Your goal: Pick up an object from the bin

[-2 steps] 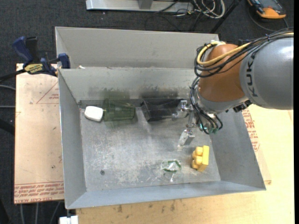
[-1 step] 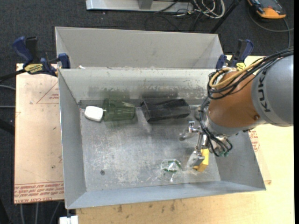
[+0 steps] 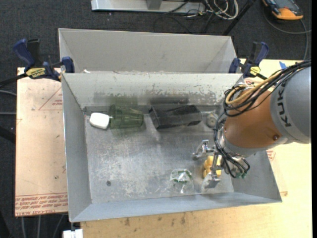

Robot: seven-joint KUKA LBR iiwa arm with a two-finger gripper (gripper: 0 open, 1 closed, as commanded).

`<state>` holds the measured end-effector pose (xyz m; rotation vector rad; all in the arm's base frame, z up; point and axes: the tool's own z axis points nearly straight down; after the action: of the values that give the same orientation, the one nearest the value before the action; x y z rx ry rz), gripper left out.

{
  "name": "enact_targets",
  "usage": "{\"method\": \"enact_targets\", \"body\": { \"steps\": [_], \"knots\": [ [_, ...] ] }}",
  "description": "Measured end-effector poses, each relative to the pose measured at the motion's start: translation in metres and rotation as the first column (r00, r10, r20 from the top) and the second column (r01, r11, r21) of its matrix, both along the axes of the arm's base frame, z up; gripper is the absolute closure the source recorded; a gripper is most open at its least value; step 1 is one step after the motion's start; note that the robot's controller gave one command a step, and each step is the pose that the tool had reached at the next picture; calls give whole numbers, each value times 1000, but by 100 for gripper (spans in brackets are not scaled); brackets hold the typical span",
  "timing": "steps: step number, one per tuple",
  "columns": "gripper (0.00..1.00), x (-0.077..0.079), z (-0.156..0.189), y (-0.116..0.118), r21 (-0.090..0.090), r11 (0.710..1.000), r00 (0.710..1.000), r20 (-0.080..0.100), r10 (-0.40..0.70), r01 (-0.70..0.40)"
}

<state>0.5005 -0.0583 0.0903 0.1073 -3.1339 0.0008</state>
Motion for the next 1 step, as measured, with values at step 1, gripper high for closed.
{"method": "enact_targets", "body": {
  "steps": [1],
  "knots": [
    [0,-5,-3,-33,4,998,998,7,58,-58]
  ]
}}
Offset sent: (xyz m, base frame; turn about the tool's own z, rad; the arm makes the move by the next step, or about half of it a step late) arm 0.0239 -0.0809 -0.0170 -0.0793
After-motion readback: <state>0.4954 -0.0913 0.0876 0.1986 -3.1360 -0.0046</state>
